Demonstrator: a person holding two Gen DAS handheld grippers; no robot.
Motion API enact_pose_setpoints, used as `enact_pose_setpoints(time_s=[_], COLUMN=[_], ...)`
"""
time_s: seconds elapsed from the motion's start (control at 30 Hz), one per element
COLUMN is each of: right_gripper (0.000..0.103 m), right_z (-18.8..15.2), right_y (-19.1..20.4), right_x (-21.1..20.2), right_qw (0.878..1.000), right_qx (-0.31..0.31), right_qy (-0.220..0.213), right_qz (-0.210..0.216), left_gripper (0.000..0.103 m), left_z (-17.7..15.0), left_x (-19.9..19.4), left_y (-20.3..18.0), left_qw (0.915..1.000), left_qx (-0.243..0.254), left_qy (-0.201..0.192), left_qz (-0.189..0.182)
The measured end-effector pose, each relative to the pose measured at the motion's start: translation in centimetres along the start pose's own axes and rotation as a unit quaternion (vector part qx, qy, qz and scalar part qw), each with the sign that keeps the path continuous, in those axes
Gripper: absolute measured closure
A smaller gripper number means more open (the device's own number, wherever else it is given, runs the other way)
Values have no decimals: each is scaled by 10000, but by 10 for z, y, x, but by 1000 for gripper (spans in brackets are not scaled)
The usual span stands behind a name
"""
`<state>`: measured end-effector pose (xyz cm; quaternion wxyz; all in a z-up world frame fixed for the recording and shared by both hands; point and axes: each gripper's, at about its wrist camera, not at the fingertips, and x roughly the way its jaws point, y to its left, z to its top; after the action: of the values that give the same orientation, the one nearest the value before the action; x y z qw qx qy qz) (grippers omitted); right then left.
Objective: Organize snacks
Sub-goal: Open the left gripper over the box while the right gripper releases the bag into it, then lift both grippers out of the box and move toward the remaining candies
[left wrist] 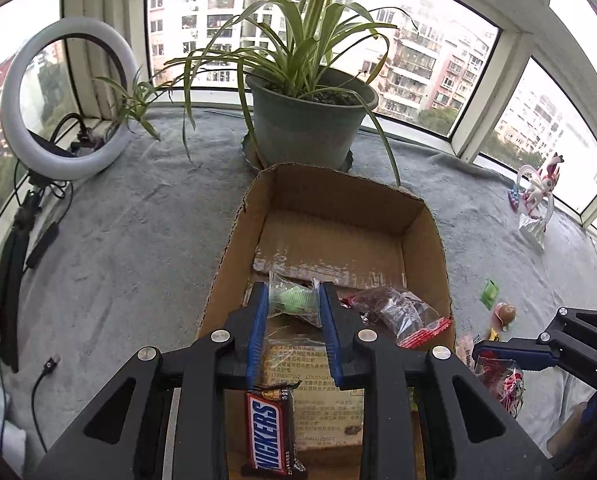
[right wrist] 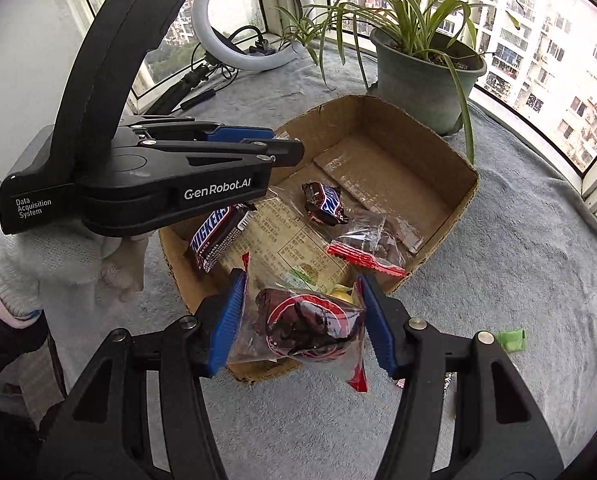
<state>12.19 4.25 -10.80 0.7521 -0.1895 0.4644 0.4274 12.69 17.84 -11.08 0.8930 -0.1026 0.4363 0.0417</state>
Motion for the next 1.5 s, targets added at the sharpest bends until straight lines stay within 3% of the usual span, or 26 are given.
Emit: enact_pose_setpoints(time_s=[0.1,0.2,0.3,0.33,0.37,0.93,1.5], right_gripper=[44,32,19,19,19,19,19], right_z=[0,1,1,1,1,-15,-83], right_y=[2,4,5,5,5,-22,-144], right_x=[2,3,1,1,0,-22,-63], right_qw=[10000,9999,9999,9999,9998,9995,9875], right_qx=[-31,-101,-145,-163,-171,83,1019], right_qy=[15,0,-11,-21,-29,-189,-4], right_qz=[12,7,6,18,12,-250,-1204], left_gripper=[78,76,65,56,54,53,53], left_z=[1,2,3,3,3,1,-22], left_x=[2,3,4,4,4,-8,-27], left_y=[1,1,3,3,3,-7,-82], left_qw=[10000,9999,9999,9999,9999,10000,9968], left_qx=[-7,-15,-61,-66,-64,-46,483], left_qy=[17,26,39,41,31,-57,-18], left_qz=[21,103,133,151,152,49,-634])
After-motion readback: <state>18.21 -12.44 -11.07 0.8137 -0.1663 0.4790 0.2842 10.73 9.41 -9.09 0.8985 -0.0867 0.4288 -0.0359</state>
